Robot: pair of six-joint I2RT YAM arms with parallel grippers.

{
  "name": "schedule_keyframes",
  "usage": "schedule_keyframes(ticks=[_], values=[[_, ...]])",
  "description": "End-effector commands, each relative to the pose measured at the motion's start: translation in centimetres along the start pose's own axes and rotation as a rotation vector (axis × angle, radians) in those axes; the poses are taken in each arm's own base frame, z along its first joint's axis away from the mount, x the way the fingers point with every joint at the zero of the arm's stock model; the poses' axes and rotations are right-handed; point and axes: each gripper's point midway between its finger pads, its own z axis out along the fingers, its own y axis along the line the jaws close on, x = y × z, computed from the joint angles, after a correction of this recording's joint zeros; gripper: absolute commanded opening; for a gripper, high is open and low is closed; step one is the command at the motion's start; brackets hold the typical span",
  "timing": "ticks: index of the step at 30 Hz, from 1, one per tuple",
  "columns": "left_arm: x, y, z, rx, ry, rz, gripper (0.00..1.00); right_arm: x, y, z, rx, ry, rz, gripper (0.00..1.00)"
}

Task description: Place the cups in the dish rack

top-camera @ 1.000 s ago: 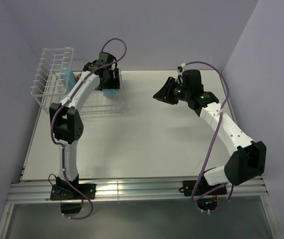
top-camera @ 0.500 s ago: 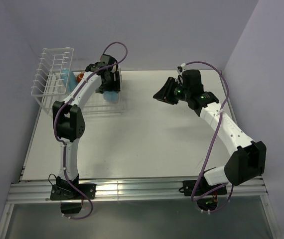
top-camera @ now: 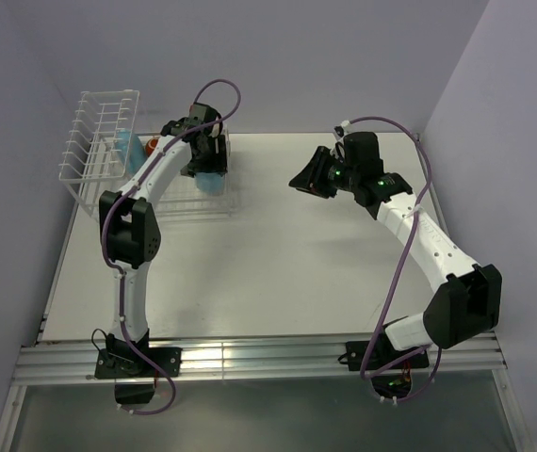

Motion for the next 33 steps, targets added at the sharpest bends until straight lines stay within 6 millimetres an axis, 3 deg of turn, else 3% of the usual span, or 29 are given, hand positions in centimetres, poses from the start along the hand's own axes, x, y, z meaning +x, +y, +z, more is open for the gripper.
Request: schedule_keyframes(ticks=[1,12,33], values=[[-2.5,-1.0,-1.3,0.054,-0.096,-0.018,0.52,-0.3,0.0,0.1,-0.003,-0.013,-0.02,0.38],[-2.3,-0.7,-1.6,0.05,-0.105,-0.013,0.75,-0.1,-0.2,0.2,-0.002,-0.01,-0.017,0.38],[-6.0,0.3,-7.9,0.037,-0.246,-0.037,0.84,-0.1,-0.4,0.1,0.002,-0.014,-0.016,0.38]])
